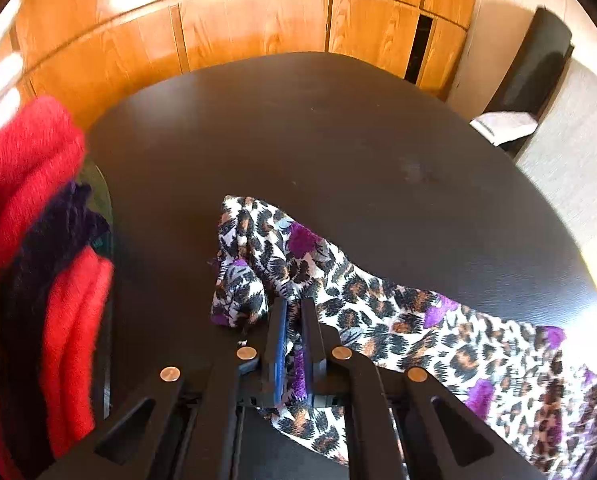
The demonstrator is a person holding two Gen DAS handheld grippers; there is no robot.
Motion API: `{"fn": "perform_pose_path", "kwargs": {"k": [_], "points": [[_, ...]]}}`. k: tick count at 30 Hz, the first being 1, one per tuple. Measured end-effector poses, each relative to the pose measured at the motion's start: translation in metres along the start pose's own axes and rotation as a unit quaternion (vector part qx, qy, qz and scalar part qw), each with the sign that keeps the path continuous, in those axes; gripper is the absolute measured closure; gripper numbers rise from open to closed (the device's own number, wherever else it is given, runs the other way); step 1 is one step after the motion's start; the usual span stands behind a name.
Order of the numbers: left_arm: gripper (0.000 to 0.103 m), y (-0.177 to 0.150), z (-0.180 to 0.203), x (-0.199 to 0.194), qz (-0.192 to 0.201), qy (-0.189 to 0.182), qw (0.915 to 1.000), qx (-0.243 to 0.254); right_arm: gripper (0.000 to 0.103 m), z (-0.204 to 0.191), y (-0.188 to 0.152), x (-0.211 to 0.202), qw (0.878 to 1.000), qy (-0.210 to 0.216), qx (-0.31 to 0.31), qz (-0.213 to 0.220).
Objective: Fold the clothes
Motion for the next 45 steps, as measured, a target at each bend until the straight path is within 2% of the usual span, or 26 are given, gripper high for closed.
{"fn": "perform_pose_path", "kwargs": {"k": [3, 6, 7, 10, 12, 17, 21, 24, 25, 29, 32, 38, 41, 45], "points": [[0.097, -0.003, 0.008, -0.006, -0.002, -0.054, 0.9981, -0.029, 0.0, 0.001, 0.0, 0.0, 1.0, 0.0, 0.0, 0.0], [0.097, -0.005, 0.033, -0.018, 0.003, -0.107, 0.9937, -0.031, 0.0, 0.0, 0.0, 0.0, 1.0, 0.0, 0.0, 0.0], [0.097, -0.007, 0.044, -0.023, 0.005, -0.125, 0.9918, -0.028, 0.0, 0.0, 0.0, 0.0, 1.0, 0.0, 0.0, 0.0], [0.097, 0.021, 0.083, -0.032, 0.006, -0.177, 0.9841, -0.003, 0.0, 0.0, 0.0, 0.0, 1.0, 0.0, 0.0, 0.0], [0.097, 0.014, 0.111, -0.043, 0.002, -0.212, 0.9771, 0.019, 0.0, 0.0, 0.0, 0.0, 1.0, 0.0, 0.0, 0.0], [0.097, -0.033, 0.19, -0.072, -0.018, -0.277, 0.9537, 0.117, 0.0, 0.0, -0.001, 0.0, 1.0, 0.0, 0.001, 0.0], [0.097, -0.091, 0.236, -0.09, -0.042, -0.3, 0.9321, 0.199, 0.0, 0.0, 0.0, 0.0, 1.0, 0.001, 0.001, 0.0], [0.088, -0.131, 0.262, -0.089, -0.079, -0.314, 0.9138, 0.245, 0.0, 0.0, 0.0, 0.0, 1.0, 0.002, 0.002, 0.0], [0.088, -0.141, 0.268, -0.089, -0.087, -0.316, 0.9089, 0.257, 0.0, 0.0, 0.0, 0.0, 1.0, 0.002, 0.002, -0.001], [0.083, -0.169, 0.264, -0.115, -0.083, -0.33, 0.8934, 0.293, 0.0, 0.0, 0.0, 0.001, 1.0, 0.002, 0.002, -0.002], [0.08, -0.186, 0.237, -0.131, -0.076, -0.342, 0.8884, 0.297, 0.0, 0.0, -0.001, 0.001, 1.0, 0.002, 0.003, -0.002], [0.08, -0.213, 0.177, -0.117, -0.078, -0.333, 0.8981, 0.276, 0.0, 0.0, -0.001, 0.001, 1.0, 0.003, 0.004, -0.005], [0.08, -0.22, 0.163, -0.114, -0.069, -0.347, 0.8975, 0.263, 0.0, -0.002, -0.001, 0.001, 1.0, 0.002, -0.004, -0.01], [0.08, -0.217, 0.157, -0.109, -0.084, -0.383, 0.8926, 0.223, 0.002, -0.009, 0.005, -0.01, 0.999, -0.022, -0.025, -0.018]]}}
Point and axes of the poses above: each gripper's, at about its wrist camera, not at the fingertips, and x roughly the way its jaws point, z to its right, y to its top, the point moved 9 cm from there along x, roughly the way its jaws point, and after that the axes turned 9 degrees about -y, right-handed, at the moved point
